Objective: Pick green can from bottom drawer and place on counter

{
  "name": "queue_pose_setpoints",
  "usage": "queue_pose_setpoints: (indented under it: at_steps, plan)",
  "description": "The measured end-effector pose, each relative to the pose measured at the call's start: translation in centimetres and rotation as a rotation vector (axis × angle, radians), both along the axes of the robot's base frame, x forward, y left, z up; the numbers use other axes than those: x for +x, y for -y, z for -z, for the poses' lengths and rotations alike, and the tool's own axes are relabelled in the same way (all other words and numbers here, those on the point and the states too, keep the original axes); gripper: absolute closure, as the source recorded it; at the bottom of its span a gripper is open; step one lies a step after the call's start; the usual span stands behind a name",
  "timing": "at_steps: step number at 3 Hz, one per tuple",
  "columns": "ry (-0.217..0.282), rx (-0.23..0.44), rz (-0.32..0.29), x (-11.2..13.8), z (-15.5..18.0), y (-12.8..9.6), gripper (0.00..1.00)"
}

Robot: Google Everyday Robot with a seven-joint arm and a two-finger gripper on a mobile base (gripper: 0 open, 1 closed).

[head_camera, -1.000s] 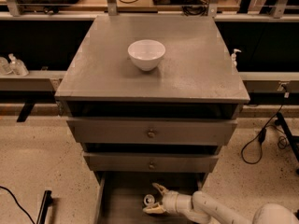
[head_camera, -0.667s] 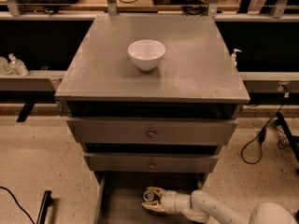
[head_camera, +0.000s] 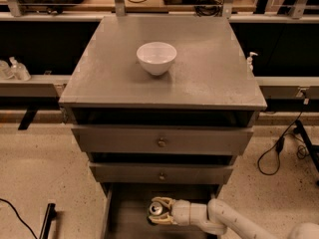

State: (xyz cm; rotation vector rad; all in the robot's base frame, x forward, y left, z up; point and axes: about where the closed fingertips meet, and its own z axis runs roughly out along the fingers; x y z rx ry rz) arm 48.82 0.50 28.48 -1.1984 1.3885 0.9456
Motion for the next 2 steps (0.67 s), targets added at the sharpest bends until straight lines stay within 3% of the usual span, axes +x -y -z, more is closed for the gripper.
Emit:
queue_pose_setpoints:
  at_steps: [1,2]
  plan:
    - [0.064,0.048,-0.009,-2.0,-7.4,2.2,1.00]
    - [0.151,0.011,0.025,-3.8,-15.1,4.5,1.00]
